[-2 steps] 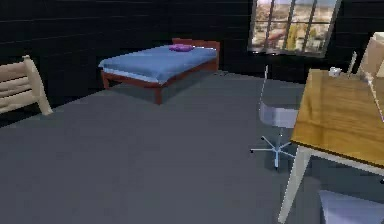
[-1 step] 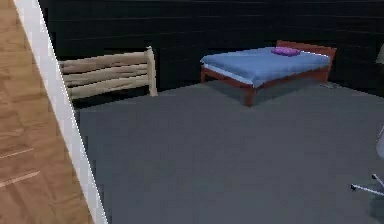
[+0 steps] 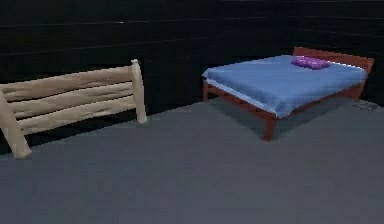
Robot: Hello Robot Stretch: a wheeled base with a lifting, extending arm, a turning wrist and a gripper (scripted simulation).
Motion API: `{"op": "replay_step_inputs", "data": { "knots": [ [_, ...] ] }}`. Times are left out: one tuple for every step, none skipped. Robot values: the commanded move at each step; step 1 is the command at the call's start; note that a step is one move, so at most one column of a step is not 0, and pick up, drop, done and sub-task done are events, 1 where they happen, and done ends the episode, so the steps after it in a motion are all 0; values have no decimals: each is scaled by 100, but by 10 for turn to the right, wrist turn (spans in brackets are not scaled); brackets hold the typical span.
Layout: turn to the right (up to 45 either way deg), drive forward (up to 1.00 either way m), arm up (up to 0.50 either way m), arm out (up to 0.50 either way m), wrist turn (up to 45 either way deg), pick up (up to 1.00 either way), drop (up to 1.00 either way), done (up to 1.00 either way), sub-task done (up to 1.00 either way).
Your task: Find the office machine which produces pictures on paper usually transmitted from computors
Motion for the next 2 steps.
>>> {"op": "replay_step_inputs", "data": {
  "knots": [
    [-300, 0, 0, 0, 0, 0, 0, 0, 0],
    [-30, 0, 0, 0, 0, 0, 0, 0, 0]
  ]
}}
